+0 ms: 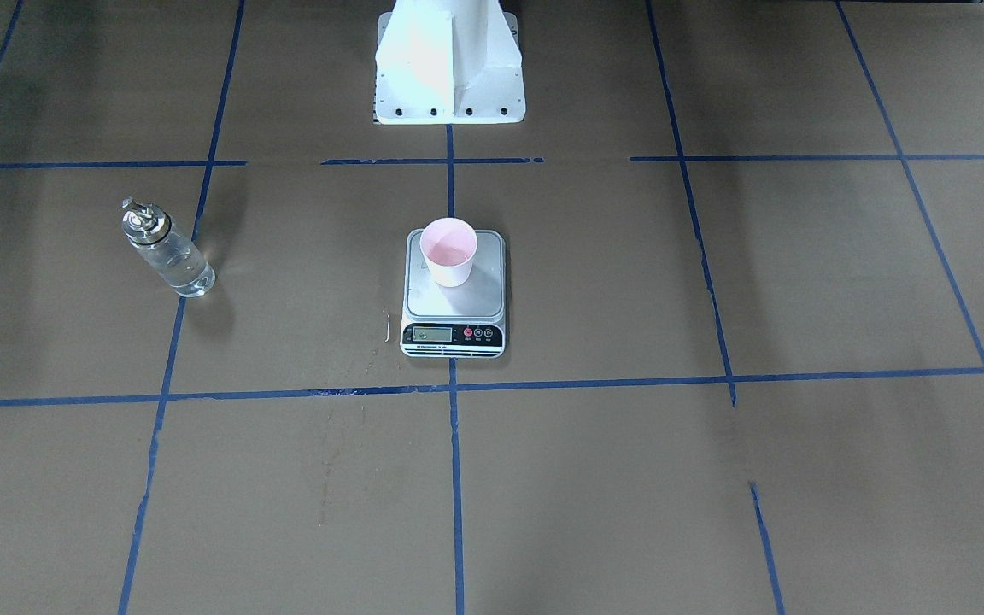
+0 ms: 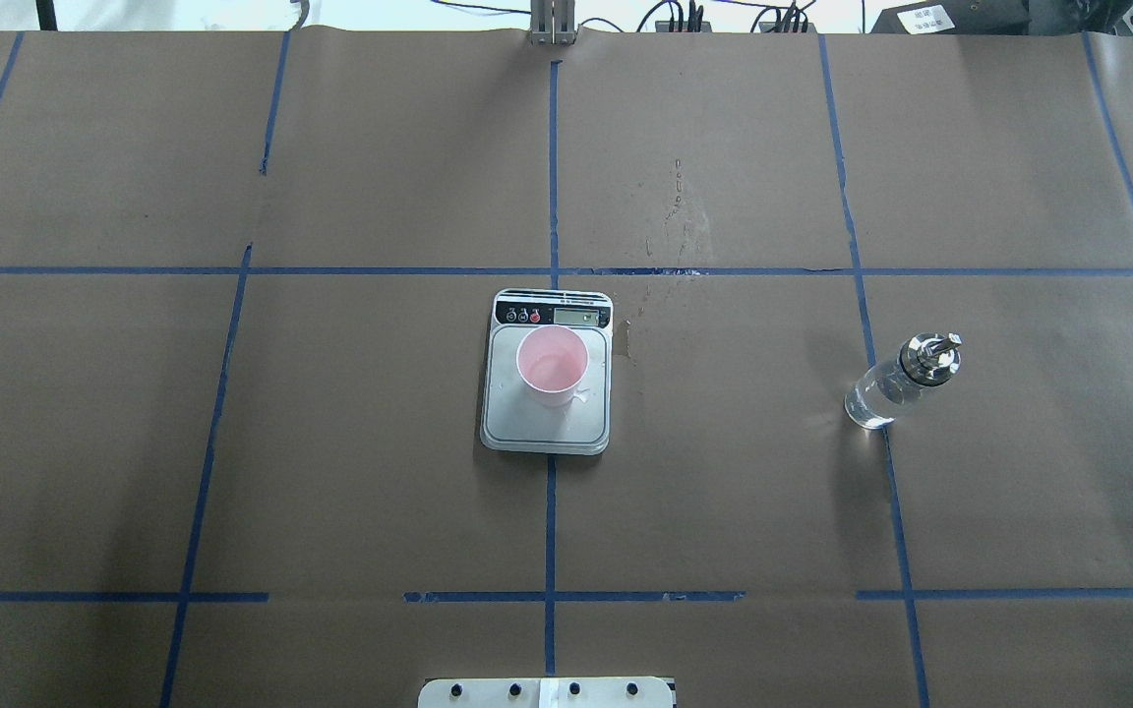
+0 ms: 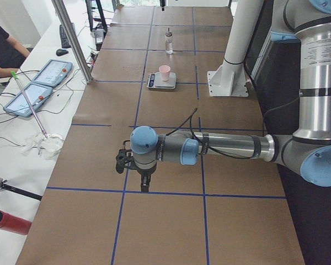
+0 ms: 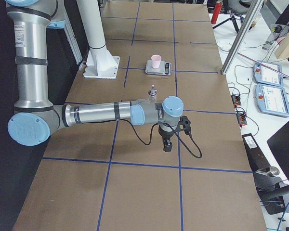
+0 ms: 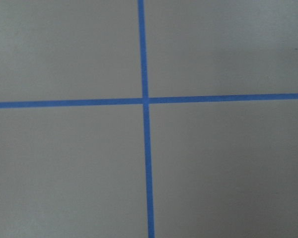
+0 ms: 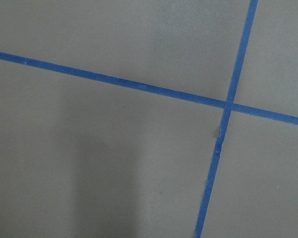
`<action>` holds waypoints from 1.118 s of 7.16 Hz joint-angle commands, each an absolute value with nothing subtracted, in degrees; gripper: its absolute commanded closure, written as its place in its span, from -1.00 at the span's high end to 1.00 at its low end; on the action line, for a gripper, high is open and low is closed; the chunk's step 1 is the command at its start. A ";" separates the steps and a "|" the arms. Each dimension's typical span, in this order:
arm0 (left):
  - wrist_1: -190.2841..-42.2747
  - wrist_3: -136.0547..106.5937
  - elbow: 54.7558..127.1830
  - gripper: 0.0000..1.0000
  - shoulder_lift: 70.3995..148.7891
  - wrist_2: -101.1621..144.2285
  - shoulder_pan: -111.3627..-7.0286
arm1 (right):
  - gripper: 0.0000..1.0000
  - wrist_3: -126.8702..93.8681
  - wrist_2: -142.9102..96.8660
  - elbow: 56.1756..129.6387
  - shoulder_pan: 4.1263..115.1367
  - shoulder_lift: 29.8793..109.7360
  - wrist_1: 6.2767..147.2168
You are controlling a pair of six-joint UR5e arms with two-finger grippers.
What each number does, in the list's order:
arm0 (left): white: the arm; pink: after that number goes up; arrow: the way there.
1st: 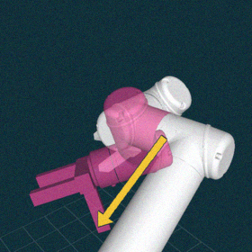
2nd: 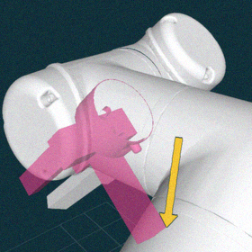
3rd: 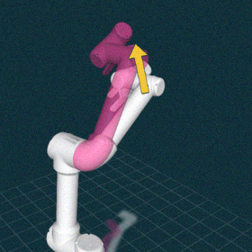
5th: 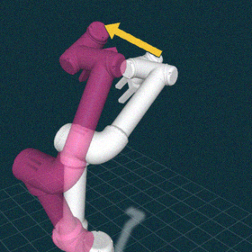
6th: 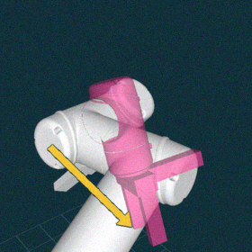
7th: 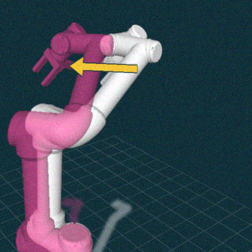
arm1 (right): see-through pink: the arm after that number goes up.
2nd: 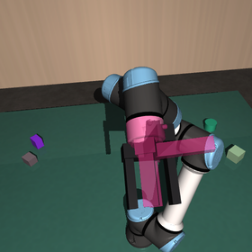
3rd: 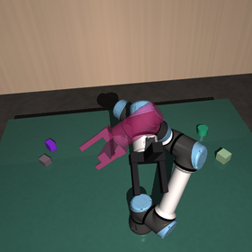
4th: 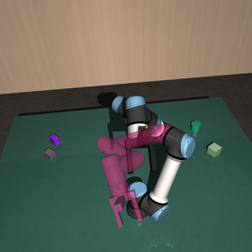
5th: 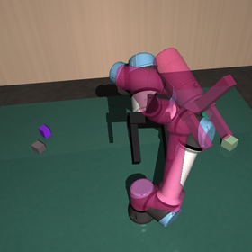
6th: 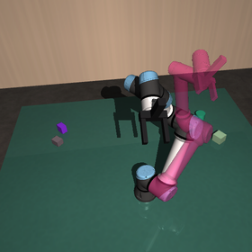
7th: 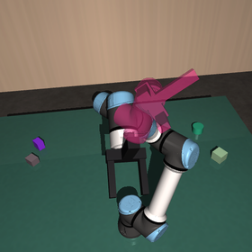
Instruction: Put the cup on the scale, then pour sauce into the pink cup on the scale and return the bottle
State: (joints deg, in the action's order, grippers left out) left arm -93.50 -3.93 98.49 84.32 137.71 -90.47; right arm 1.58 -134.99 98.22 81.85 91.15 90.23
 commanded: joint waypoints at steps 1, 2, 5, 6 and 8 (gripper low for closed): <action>-93.25 -3.87 101.68 1.00 83.67 136.24 -92.54 | 1.00 1.58 -135.44 98.18 81.91 91.23 90.09; -93.16 -4.04 100.04 1.00 84.19 135.71 -92.37 | 1.00 1.58 -136.31 98.52 82.00 91.49 90.09; -94.82 -3.52 96.78 1.00 85.86 134.91 -92.29 | 1.00 1.50 -136.41 97.56 82.00 91.85 89.91; -95.27 -3.60 96.07 1.00 85.78 134.83 -92.29 | 1.00 1.58 -136.32 97.56 82.00 91.93 89.83; -95.62 -3.69 95.80 1.00 86.04 134.91 -92.11 | 1.00 1.67 -135.97 96.51 82.00 91.67 89.83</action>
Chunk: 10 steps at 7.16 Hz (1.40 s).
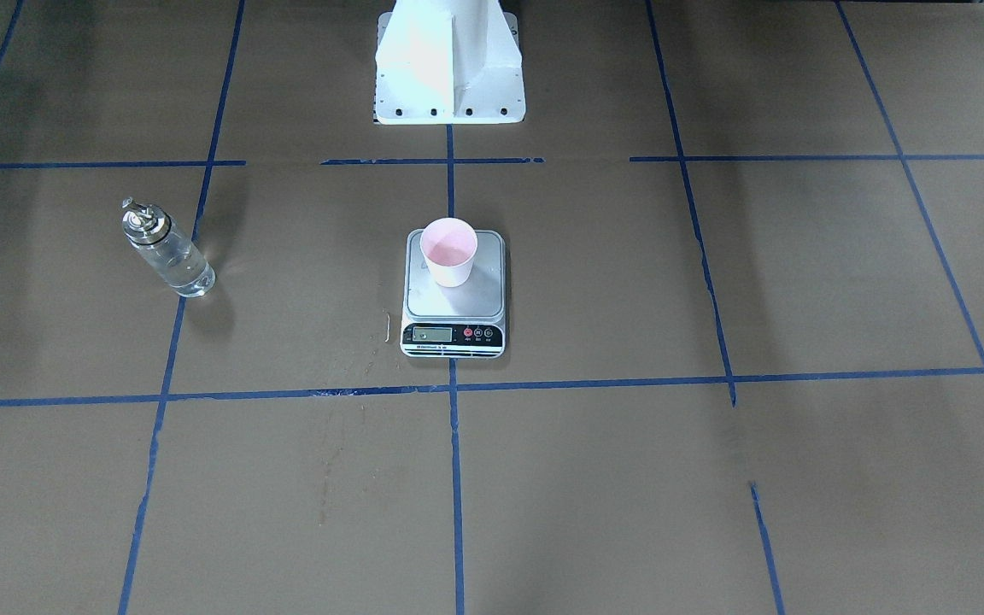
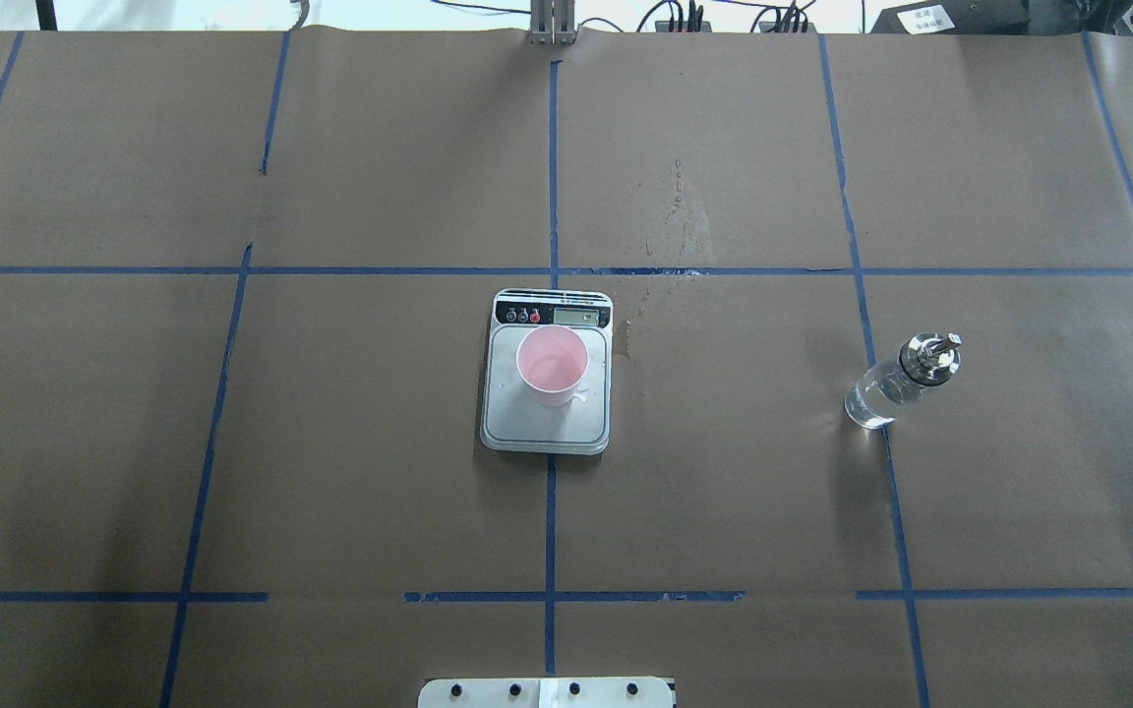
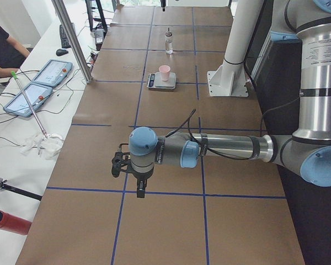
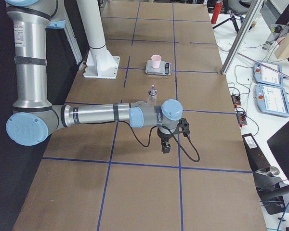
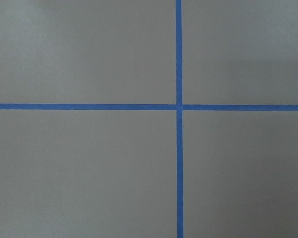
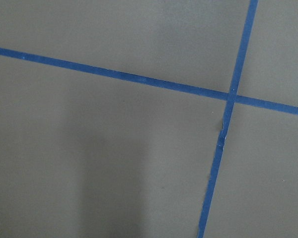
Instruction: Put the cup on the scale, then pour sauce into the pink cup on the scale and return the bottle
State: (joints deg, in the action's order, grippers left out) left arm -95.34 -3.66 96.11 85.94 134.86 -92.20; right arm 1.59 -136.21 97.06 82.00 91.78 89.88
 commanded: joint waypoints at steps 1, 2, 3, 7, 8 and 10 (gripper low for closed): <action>-95.62 -3.95 95.71 1.00 86.04 134.91 -92.11 | 1.00 1.67 -136.23 96.59 82.00 91.76 89.91; -95.71 -3.96 95.28 1.00 86.04 134.91 -92.11 | 1.00 1.67 -136.23 96.68 82.87 91.84 90.26; -95.63 -4.04 95.45 1.00 86.13 135.00 -92.11 | 1.00 1.76 -135.97 96.68 83.05 92.45 90.26; -96.50 -3.96 93.96 1.00 86.57 135.09 -92.02 | 1.00 1.67 -133.24 96.59 85.51 93.95 90.35; -96.76 -4.04 93.35 1.00 86.66 135.09 -92.11 | 1.00 1.76 -133.24 96.50 86.21 94.04 90.35; -96.42 -4.13 93.34 1.00 87.10 135.00 -92.11 | 1.00 2.19 -133.07 96.24 89.02 95.44 90.27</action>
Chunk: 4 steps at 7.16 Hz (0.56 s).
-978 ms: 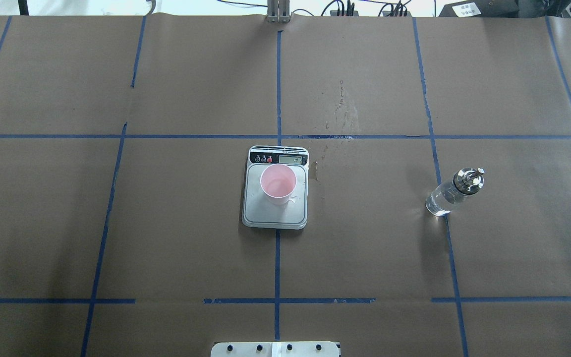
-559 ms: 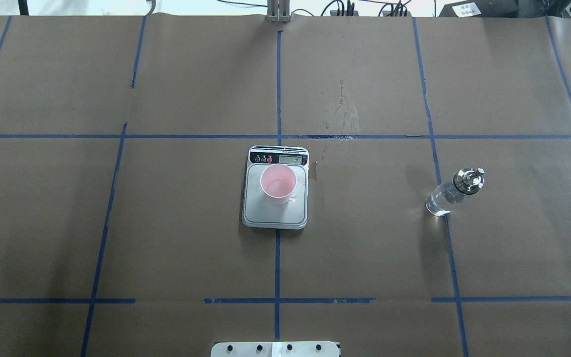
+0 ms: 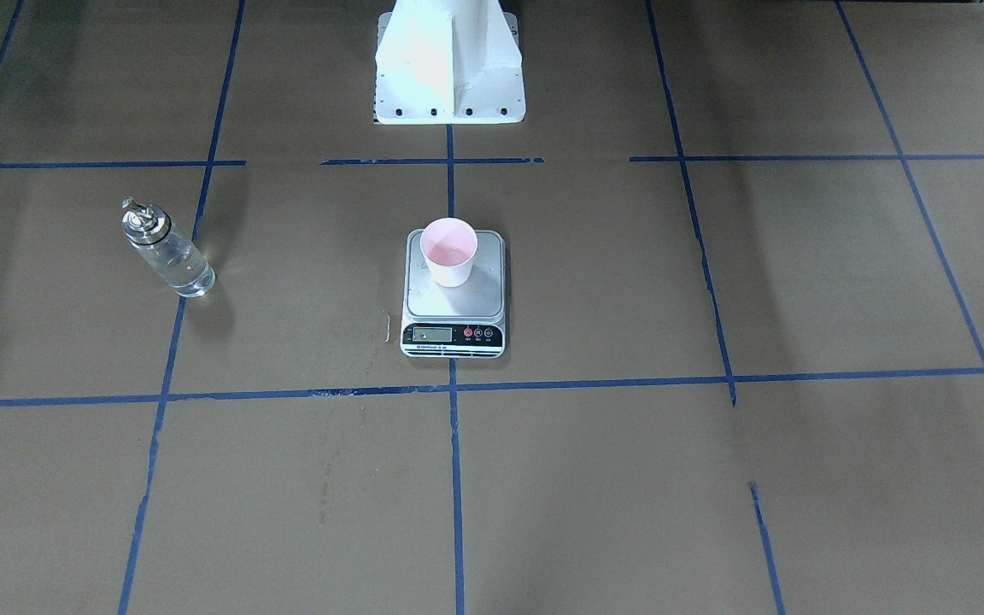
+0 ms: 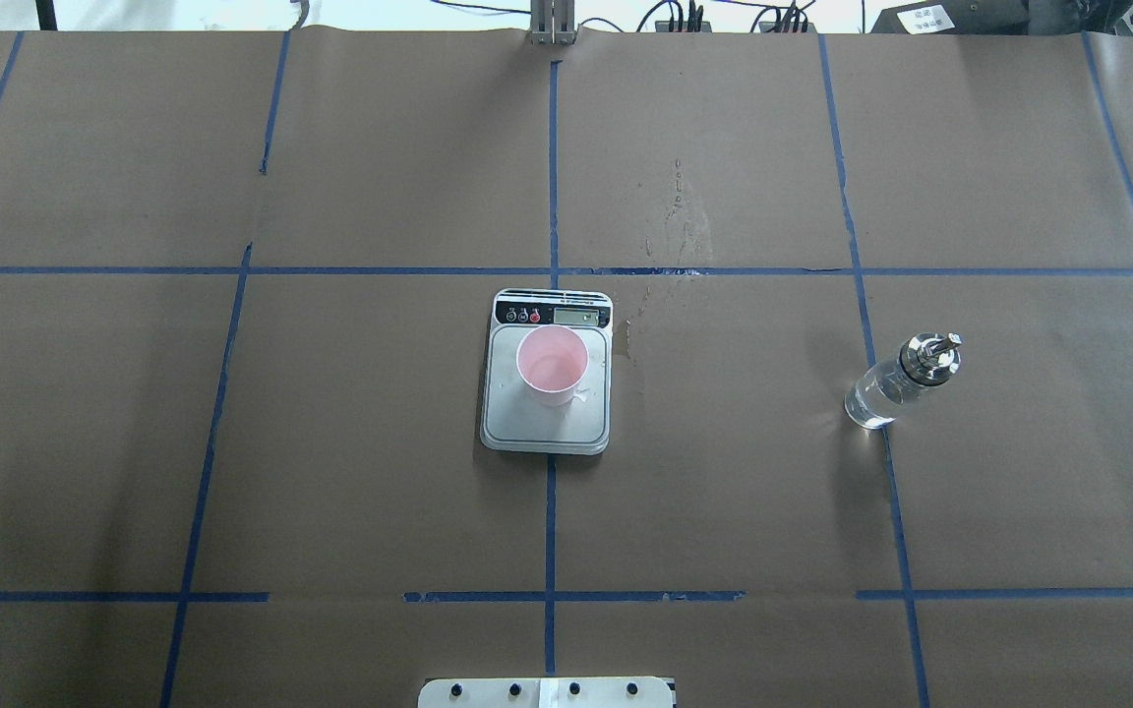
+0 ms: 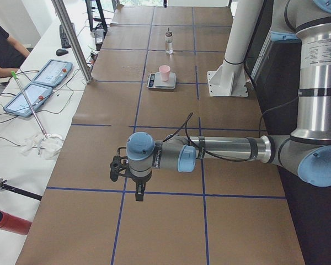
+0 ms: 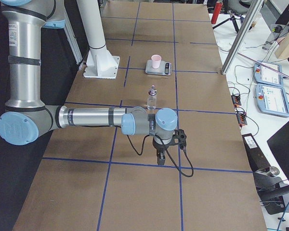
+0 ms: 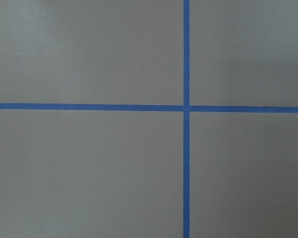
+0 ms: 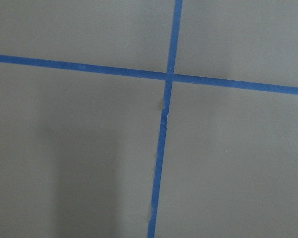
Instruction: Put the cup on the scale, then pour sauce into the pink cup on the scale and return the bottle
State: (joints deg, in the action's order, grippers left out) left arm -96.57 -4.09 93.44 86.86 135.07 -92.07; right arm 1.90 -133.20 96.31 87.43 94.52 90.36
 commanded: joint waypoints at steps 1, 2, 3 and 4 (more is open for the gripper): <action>-96.16 -4.13 93.17 1.00 87.10 135.09 -92.11 | 1.00 2.37 -132.54 95.98 89.03 95.97 90.00; -95.98 -4.13 93.34 1.00 87.01 135.26 -92.11 | 1.00 2.37 -132.54 95.98 89.03 96.06 89.91; -95.98 -4.13 93.17 1.00 87.01 135.26 -92.11 | 1.00 2.37 -132.54 95.89 88.95 96.06 89.83; -96.06 -4.13 93.08 1.00 87.01 135.35 -92.11 | 1.00 2.37 -132.63 95.37 89.03 96.06 89.74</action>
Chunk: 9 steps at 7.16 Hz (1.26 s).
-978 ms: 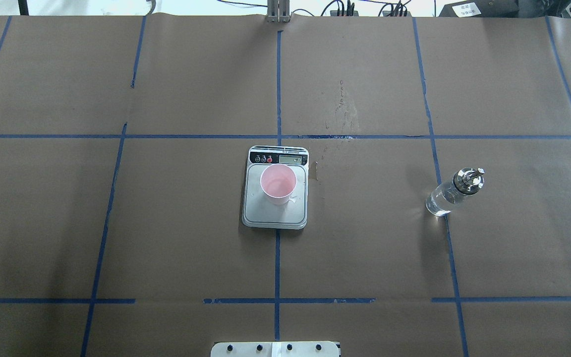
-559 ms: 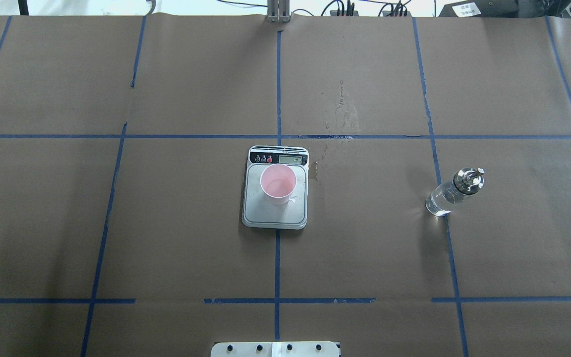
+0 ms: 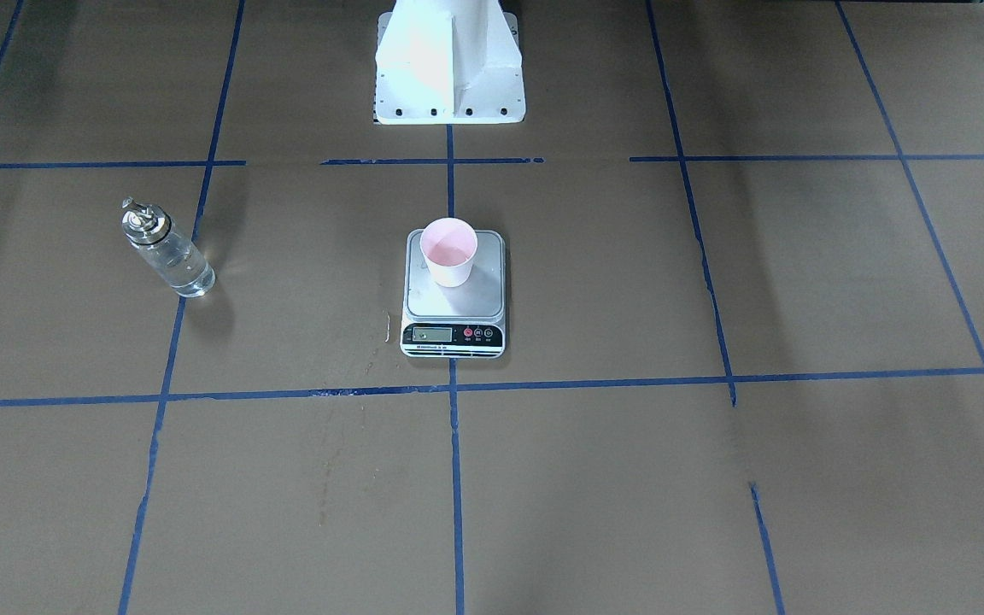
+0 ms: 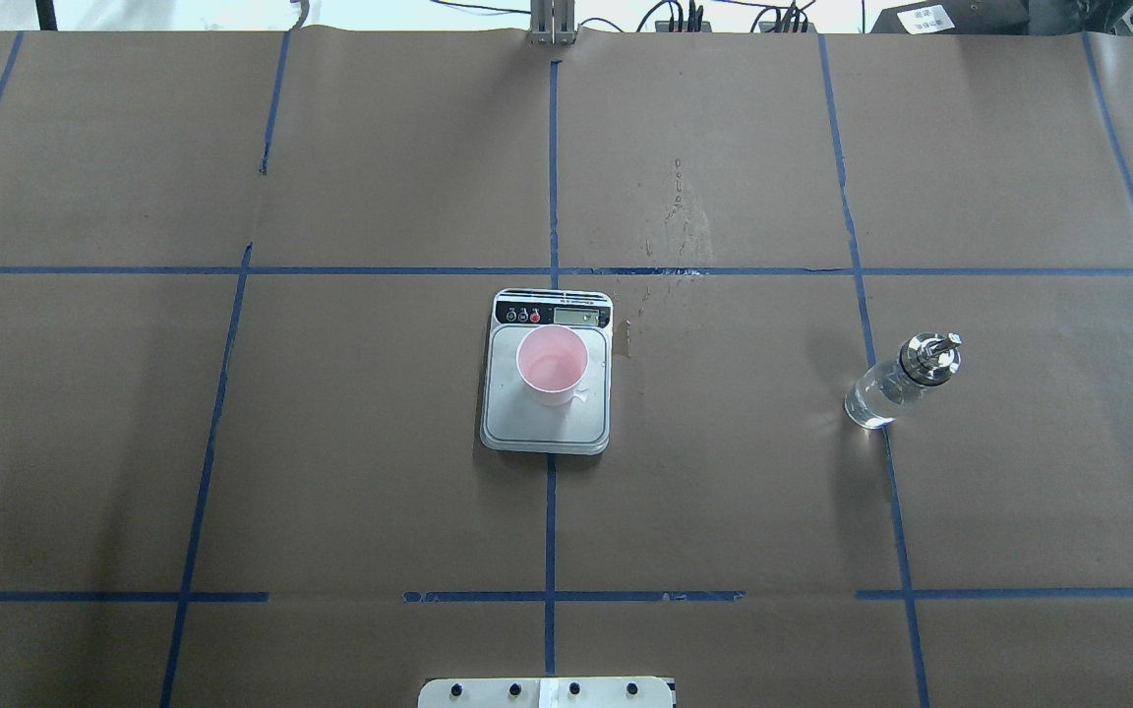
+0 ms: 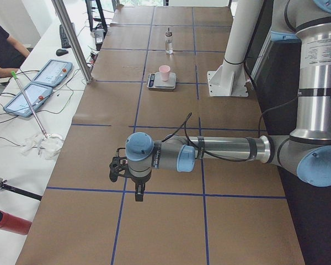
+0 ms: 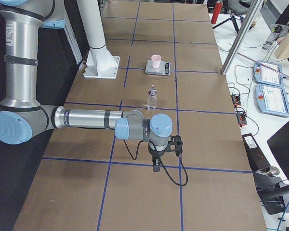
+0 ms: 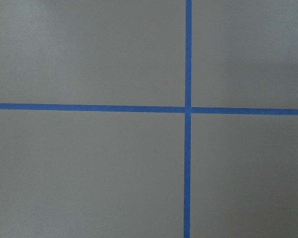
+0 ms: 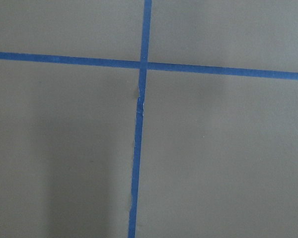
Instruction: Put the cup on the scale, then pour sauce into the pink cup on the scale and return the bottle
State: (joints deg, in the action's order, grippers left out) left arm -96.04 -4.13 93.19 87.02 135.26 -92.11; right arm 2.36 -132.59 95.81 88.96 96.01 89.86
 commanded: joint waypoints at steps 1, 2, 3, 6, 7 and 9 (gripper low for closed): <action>-96.15 -4.13 93.34 1.00 87.01 135.26 -92.11 | 1.00 2.11 -132.63 95.45 89.03 95.98 89.74; -96.41 -4.13 92.99 1.00 87.01 135.18 -92.11 | 1.00 1.94 -132.80 95.54 89.03 95.89 89.74; -96.50 -4.13 92.99 1.00 87.10 135.18 -92.11 | 1.00 1.93 -132.89 95.71 89.03 95.80 89.74; -96.50 -4.13 93.25 1.00 87.10 135.18 -92.11 | 1.00 1.67 -132.89 94.49 88.86 95.36 89.74; -96.50 -4.22 93.16 1.00 87.10 135.18 -92.11 | 1.00 1.84 -132.89 94.05 88.86 95.36 89.74; -96.50 -4.13 93.43 1.00 87.19 135.18 -92.11 | 1.00 1.93 -132.89 93.69 88.77 95.27 89.74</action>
